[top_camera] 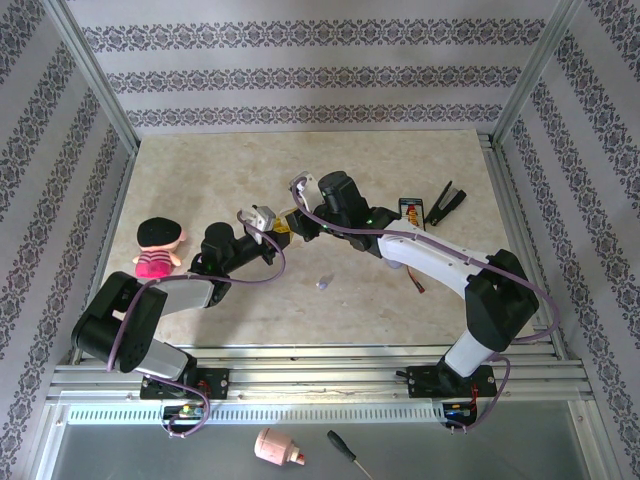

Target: Insert wireless bluetooth earbuds into charging case

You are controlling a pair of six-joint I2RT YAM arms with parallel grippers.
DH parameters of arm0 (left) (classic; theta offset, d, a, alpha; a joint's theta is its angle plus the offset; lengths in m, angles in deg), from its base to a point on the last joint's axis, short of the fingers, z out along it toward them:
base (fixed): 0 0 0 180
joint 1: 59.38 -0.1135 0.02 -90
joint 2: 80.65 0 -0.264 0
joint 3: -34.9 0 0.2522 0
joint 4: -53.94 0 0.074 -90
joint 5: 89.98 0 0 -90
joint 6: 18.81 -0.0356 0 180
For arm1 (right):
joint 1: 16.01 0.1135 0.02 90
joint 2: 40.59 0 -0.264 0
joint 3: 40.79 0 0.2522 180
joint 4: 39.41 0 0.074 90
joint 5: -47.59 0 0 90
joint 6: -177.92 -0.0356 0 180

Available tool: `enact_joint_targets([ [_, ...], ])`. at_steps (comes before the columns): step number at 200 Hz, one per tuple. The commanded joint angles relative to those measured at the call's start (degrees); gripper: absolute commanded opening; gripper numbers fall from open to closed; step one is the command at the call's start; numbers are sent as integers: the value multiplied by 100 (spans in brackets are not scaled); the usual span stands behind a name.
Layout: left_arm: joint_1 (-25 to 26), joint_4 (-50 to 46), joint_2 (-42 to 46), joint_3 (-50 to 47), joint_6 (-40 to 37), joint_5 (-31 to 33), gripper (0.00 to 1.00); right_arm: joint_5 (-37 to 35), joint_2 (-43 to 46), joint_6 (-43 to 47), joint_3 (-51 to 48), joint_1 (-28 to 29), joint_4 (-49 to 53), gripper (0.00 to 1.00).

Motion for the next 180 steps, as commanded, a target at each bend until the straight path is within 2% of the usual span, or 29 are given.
enact_joint_targets([
  [1,54,458,29,222,140,5,0,-59,55,-5,-151,40,229,17],
  [32,55,544,59,184,40,-100,0,-116,-22,-127,-132,32,403,16],
  [62,54,742,21,88,-279,-179,0,287,-15,-481,-118,26,327,16],
  [99,54,906,17,70,-468,-331,0,132,18,-581,-188,53,369,16],
  [137,54,1105,6,-91,-959,-608,0,207,363,-661,-433,-40,150,15],
  [180,54,1170,-17,-80,-986,-681,0,153,637,-515,-663,-1,-207,15],
])
